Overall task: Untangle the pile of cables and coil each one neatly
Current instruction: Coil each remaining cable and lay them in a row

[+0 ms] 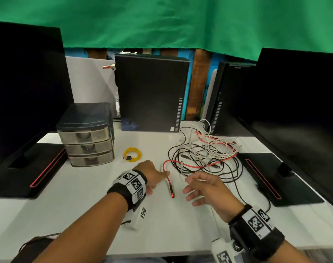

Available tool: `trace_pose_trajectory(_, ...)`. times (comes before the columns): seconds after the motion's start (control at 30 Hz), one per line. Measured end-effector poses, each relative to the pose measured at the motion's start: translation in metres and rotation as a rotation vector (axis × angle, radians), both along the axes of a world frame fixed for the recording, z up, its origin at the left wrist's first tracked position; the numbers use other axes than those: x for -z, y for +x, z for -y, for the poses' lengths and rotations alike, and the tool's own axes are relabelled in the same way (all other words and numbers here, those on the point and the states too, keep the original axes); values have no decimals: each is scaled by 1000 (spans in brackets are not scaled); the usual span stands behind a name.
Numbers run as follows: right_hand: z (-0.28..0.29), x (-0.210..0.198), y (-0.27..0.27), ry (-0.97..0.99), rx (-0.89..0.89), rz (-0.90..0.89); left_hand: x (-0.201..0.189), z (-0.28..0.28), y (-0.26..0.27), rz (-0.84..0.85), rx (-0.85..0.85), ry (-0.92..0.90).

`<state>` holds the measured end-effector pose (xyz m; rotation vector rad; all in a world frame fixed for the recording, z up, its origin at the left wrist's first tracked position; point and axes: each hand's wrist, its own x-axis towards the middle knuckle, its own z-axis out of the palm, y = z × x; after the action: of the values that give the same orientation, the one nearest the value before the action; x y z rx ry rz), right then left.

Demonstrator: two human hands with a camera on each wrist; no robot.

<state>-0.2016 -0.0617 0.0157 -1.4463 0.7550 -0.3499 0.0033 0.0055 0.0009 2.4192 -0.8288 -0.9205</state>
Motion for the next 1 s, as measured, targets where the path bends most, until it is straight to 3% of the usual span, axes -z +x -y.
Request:
trace_pose_trajectory(0.17,10,2,-6,11,31,10,4,18,-22,276,221,116)
trace_pose_trajectory(0.23,10,4,-5,-17,28,9,5,17,-19,319,207,102)
trace_pose_trajectory(0.37,2,7,1,-195,-1,23,-14,7,-16,-67,58,-251)
trace_pose_trajectory(0.57,-12,-3,13,-605,-141,174,-55,-31,-41,-79,234,-557)
trace_pose_trajectory(0.67,-15,-9,15,-643,-168,251,-63,-46,-49,-103,237,-639)
trace_pose_trajectory(0.83,-6,-7,12,-691,-140,243,-79,-54,-62,-327,170,-724)
trace_pose_trajectory(1.0,1,6,12,-726,-115,247,-100,-58,-83,-449,249,-870)
